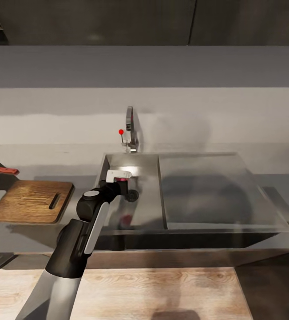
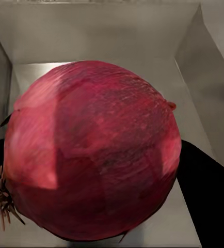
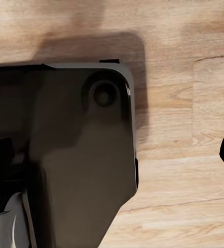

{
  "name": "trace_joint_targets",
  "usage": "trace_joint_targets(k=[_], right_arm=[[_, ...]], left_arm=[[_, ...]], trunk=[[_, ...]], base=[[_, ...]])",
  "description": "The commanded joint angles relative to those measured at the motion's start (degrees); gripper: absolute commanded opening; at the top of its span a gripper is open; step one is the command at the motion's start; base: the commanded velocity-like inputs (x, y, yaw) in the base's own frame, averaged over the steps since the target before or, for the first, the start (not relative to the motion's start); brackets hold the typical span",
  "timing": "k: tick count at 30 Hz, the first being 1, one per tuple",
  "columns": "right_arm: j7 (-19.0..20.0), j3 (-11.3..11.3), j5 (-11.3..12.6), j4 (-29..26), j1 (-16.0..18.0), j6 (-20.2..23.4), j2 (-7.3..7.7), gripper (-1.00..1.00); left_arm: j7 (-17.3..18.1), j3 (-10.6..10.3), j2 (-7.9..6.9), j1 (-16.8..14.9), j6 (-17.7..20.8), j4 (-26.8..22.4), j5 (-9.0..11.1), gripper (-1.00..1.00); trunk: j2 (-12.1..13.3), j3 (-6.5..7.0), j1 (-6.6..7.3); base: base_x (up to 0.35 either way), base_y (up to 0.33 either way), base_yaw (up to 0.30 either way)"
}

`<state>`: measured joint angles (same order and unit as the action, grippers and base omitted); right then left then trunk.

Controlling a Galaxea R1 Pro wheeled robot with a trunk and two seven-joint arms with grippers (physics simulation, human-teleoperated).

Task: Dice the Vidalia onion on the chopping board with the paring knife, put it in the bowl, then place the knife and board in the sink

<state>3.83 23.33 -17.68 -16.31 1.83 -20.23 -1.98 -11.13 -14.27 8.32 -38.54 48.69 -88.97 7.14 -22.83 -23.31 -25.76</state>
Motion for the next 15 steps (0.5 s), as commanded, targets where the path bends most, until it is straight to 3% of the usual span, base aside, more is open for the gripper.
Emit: trace_joint_targets(k=[1, 8, 13, 15], right_arm=[[0.39, 0.49, -0.25, -0.04, 0.02, -0.16, -0.04, 1.0], [0.39, 0.49, -0.25, -0.04, 0.02, -0.16, -0.04, 1.0], [0.39, 0.49, -0.25, -0.04, 0.02, -1.62, -0.04, 1.0], [0.39, 0.49, -0.25, -0.04, 0.02, -2.52, -0.06, 1.0]], left_arm=[[-0.55, -0.05, 0.01, -0.05, 0.17, -0.05, 0.6, -1.0], [-0.44, -0.16, -0.34, -0.05, -0.95, 0.02, 0.52, -1.0], [-0.53, -0.71, -0.33, -0.03, -8.94, 0.03, 0.59, -1.0], [-0.54, -1.54, -0.3, -0.04, -10.22, 0.03, 0.59, -1.0]], trunk=[[-0.09, 0.0, -0.03], [-0.09, 0.63, -0.03], [-0.09, 1.08, -0.03], [-0.09, 1.25, -0.03]], base=[[-0.039, 0.063, 0.0], [-0.011, 0.018, 0.0], [-0.001, 0.001, 0.0], [0.0, 0.0, 0.0]])
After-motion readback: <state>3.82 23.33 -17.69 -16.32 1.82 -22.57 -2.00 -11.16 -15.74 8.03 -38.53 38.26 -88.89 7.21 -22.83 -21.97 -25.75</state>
